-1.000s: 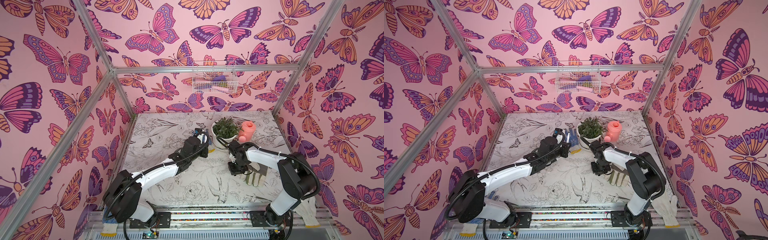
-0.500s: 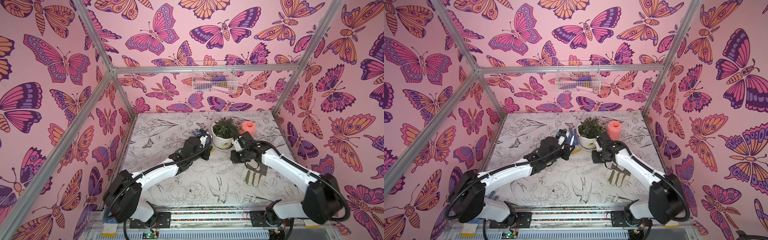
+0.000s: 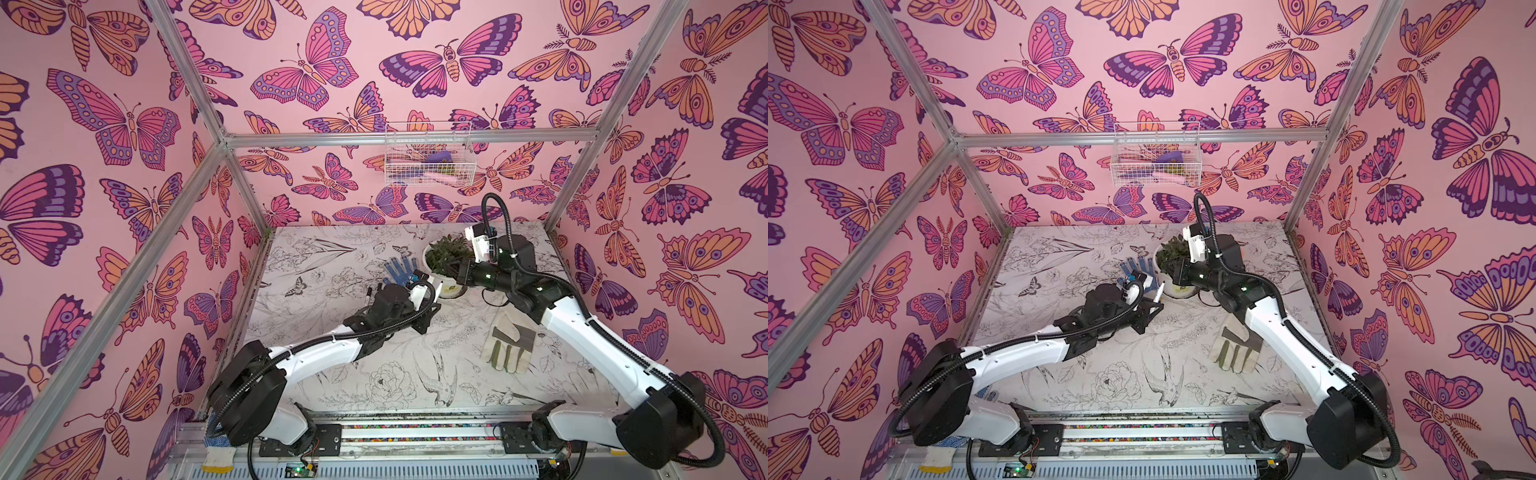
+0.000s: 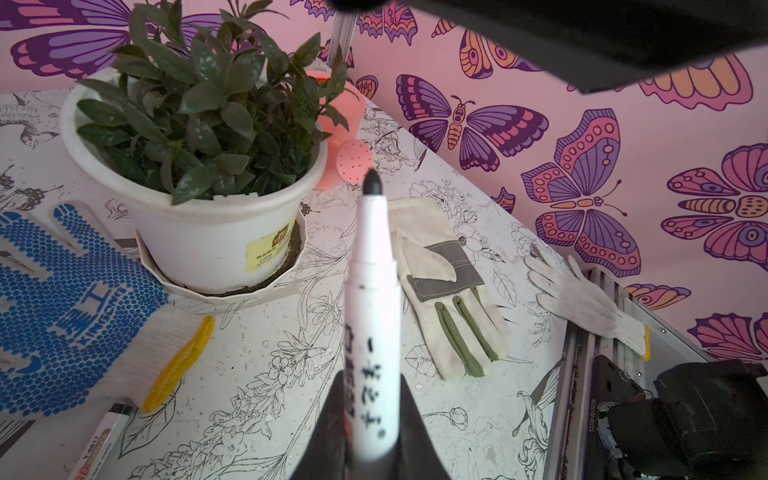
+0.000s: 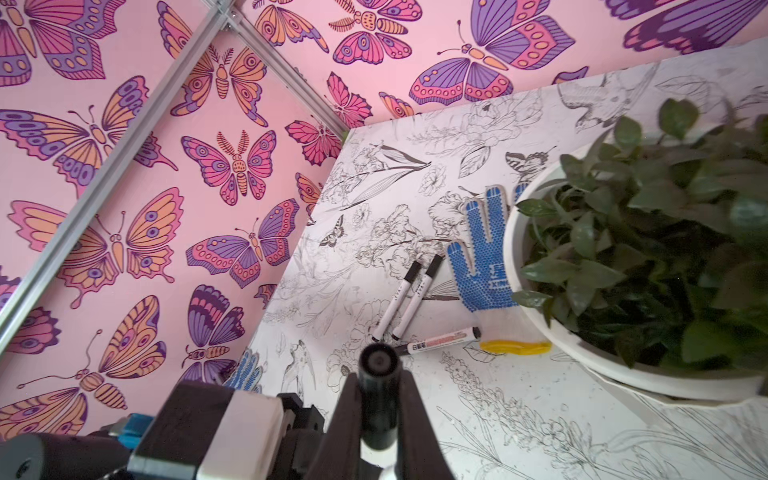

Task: Insert the pens into the pen caps
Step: 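Lower the right gripper onto the loose black cap and close on it, then lift the black cap with the right gripper toward the upright marker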

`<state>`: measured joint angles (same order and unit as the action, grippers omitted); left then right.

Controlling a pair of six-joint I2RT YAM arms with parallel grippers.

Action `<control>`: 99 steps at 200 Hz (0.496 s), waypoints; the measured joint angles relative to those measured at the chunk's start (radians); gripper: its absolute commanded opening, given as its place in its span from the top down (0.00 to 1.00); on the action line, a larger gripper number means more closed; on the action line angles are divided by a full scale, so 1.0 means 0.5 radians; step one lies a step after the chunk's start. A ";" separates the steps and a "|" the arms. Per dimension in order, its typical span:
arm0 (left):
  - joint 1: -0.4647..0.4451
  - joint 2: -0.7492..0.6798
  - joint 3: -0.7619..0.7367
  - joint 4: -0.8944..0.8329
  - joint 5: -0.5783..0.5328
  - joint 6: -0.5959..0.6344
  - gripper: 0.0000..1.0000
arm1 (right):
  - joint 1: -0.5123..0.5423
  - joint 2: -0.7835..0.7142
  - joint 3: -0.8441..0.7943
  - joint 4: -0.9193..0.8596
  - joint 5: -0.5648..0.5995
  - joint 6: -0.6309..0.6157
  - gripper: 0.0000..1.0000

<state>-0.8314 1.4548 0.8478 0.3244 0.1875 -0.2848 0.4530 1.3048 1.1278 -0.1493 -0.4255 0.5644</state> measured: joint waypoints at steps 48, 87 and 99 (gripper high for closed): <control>-0.001 -0.011 0.000 0.024 -0.008 0.014 1.00 | 0.000 0.019 -0.001 0.021 -0.049 0.021 0.94; -0.001 -0.023 -0.002 0.036 -0.019 0.014 1.00 | 0.000 0.005 -0.010 -0.028 -0.041 -0.021 0.95; -0.001 -0.023 -0.002 0.036 -0.024 0.015 1.00 | 0.000 -0.007 -0.016 -0.056 -0.040 -0.032 0.95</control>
<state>-0.8318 1.4433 0.8471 0.3424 0.1753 -0.2771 0.4530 1.3014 1.1198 -0.1772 -0.4458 0.5484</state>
